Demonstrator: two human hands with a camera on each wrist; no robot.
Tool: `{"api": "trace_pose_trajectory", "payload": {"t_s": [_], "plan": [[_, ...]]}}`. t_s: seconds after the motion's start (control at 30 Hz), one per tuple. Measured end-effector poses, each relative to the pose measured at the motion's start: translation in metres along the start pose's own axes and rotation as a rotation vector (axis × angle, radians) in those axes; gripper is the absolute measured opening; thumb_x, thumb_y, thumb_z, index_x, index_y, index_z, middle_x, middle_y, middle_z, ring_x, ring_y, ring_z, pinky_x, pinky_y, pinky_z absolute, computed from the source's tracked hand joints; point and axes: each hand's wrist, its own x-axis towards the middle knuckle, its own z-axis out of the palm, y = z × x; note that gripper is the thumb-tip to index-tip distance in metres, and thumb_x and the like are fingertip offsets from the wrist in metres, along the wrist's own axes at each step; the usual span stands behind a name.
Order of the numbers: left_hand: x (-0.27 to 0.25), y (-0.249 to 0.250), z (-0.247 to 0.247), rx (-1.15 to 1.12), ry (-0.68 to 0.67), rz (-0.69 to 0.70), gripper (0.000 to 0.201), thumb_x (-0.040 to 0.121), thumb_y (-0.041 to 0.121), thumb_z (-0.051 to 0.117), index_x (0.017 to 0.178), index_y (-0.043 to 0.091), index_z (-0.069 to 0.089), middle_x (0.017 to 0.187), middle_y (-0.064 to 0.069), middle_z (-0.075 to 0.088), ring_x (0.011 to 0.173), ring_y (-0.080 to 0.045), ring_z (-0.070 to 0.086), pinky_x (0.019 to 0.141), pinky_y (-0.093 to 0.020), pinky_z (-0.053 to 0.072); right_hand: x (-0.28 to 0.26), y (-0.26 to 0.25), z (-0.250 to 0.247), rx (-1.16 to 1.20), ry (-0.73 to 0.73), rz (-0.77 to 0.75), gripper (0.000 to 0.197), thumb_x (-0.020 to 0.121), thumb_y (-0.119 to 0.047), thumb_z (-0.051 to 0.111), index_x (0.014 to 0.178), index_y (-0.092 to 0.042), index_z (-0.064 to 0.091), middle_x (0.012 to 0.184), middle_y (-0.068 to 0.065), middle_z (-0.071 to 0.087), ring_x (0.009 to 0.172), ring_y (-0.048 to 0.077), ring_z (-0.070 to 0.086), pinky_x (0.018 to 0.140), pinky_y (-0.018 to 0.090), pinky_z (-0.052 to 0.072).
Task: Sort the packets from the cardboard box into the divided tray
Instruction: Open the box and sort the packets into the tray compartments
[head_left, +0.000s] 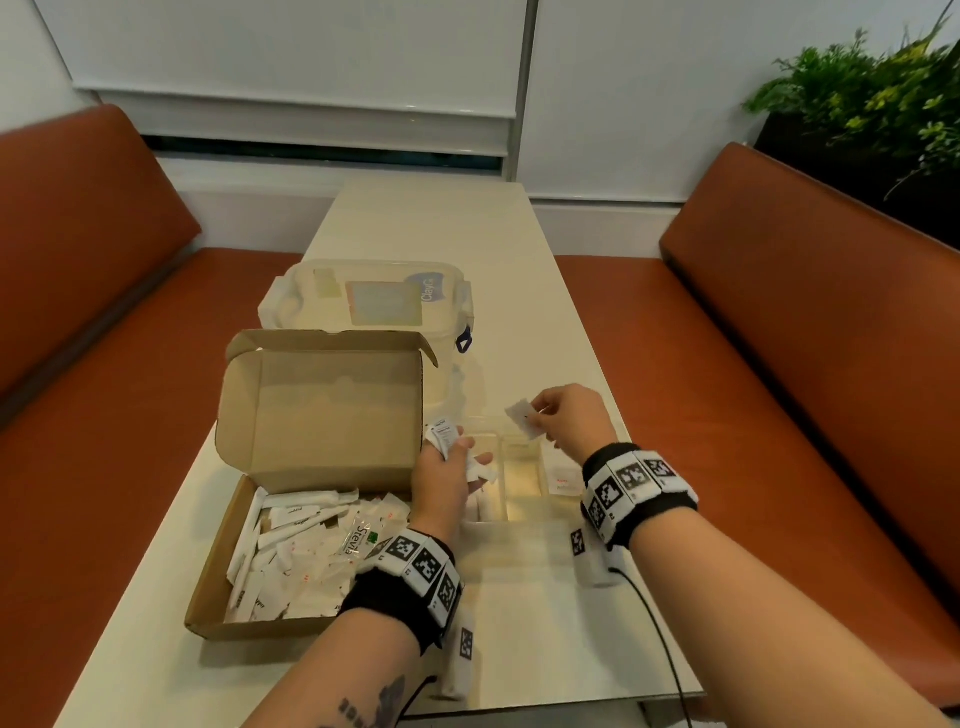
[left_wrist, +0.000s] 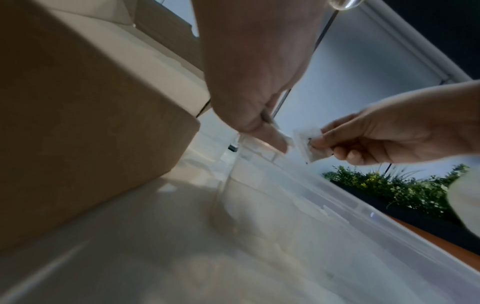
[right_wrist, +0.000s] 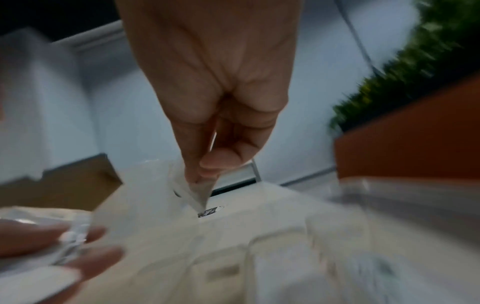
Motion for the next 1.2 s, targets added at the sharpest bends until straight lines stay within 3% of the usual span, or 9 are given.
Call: {"api": "trace_pose_trajectory", "payload": {"t_s": [0.03, 0.1, 0.23, 0.37, 0.6, 0.8, 0.9, 1.03, 1.2], "plan": [[0.002, -0.002, -0.001, 0.009, 0.027, 0.002, 0.013, 0.097, 0.015, 0.050, 0.107, 0.021, 0.057, 0.102, -0.002, 0.065, 0.079, -0.011, 0.072, 0.057, -0.025, 0.055, 0.006, -0.004, -0.002, -0.135, -0.055, -0.038, 0.017, 0.088, -0.010, 0.061, 0.100, -0.007, 0.071, 0.098, 0.009, 0.070, 0.083, 0.020, 0.064, 0.078, 0.030, 0.054], [0.005, -0.005, -0.002, 0.060, 0.028, 0.013, 0.014, 0.098, 0.017, 0.049, 0.110, 0.022, 0.056, 0.101, -0.001, 0.065, 0.076, -0.009, 0.072, 0.056, -0.025, 0.055, 0.017, -0.012, -0.001, -0.325, -0.173, -0.085, 0.019, 0.089, -0.010, 0.059, 0.104, -0.008, 0.071, 0.106, 0.009, 0.069, 0.097, 0.024, 0.064, 0.089, 0.032, 0.051], [0.007, -0.008, -0.003, 0.119, -0.041, 0.026, 0.013, 0.099, 0.018, 0.046, 0.106, 0.025, 0.053, 0.099, -0.001, 0.063, 0.075, -0.007, 0.072, 0.052, -0.022, 0.053, 0.032, -0.025, 0.011, -0.589, -0.335, -0.079, 0.023, 0.091, -0.007, 0.055, 0.110, -0.003, 0.067, 0.113, 0.013, 0.066, 0.102, 0.028, 0.063, 0.089, 0.032, 0.051], [0.007, -0.006, -0.006, 0.093, -0.092, 0.004, 0.011, 0.099, 0.018, 0.047, 0.106, 0.021, 0.055, 0.098, -0.002, 0.062, 0.077, -0.012, 0.072, 0.058, -0.026, 0.056, 0.038, -0.031, 0.023, -0.701, -0.418, -0.063, 0.023, 0.090, -0.006, 0.055, 0.110, 0.000, 0.064, 0.113, 0.016, 0.065, 0.103, 0.030, 0.063, 0.089, 0.033, 0.051], [0.008, -0.004, -0.007, 0.119, -0.110, -0.031, 0.023, 0.099, 0.020, 0.047, 0.119, 0.010, 0.052, 0.109, -0.010, 0.064, 0.086, -0.015, 0.071, 0.055, -0.021, 0.054, 0.048, -0.035, 0.031, -0.696, -0.437, -0.006, 0.024, 0.090, 0.000, 0.051, 0.111, 0.003, 0.063, 0.116, 0.017, 0.064, 0.107, 0.029, 0.062, 0.090, 0.032, 0.049], [0.007, -0.003, -0.008, 0.116, -0.120, -0.041, 0.025, 0.099, 0.020, 0.048, 0.122, 0.011, 0.051, 0.116, -0.009, 0.061, 0.087, -0.016, 0.071, 0.059, -0.023, 0.057, 0.046, -0.030, 0.036, -0.711, -0.447, 0.009, 0.021, 0.090, 0.000, 0.052, 0.108, 0.002, 0.064, 0.115, 0.016, 0.064, 0.106, 0.028, 0.062, 0.091, 0.031, 0.050], [0.007, -0.003, -0.008, 0.112, -0.123, -0.049, 0.021, 0.099, 0.019, 0.048, 0.119, 0.014, 0.051, 0.117, -0.008, 0.060, 0.085, -0.014, 0.071, 0.059, -0.023, 0.056, 0.042, -0.024, 0.037, -0.736, -0.457, 0.012, 0.014, 0.090, 0.002, 0.049, 0.089, -0.001, 0.063, 0.116, 0.017, 0.064, 0.107, 0.028, 0.062, 0.090, 0.030, 0.049], [0.008, -0.004, -0.008, 0.093, -0.123, -0.054, 0.020, 0.098, 0.016, 0.048, 0.118, 0.016, 0.052, 0.120, -0.008, 0.059, 0.082, -0.012, 0.071, 0.058, -0.023, 0.056, 0.040, -0.018, 0.037, -0.699, -0.398, -0.012, 0.024, 0.090, 0.004, 0.047, 0.107, 0.002, 0.063, 0.113, 0.017, 0.064, 0.104, 0.029, 0.062, 0.091, 0.031, 0.051], [0.009, -0.006, -0.008, 0.107, -0.117, -0.053, 0.022, 0.098, 0.018, 0.049, 0.120, 0.017, 0.051, 0.119, -0.007, 0.059, 0.084, -0.013, 0.072, 0.059, -0.024, 0.056, 0.040, -0.016, 0.037, -0.709, -0.331, -0.064, 0.022, 0.090, 0.003, 0.047, 0.107, 0.000, 0.060, 0.111, 0.016, 0.062, 0.102, 0.029, 0.061, 0.085, 0.029, 0.048]]}}
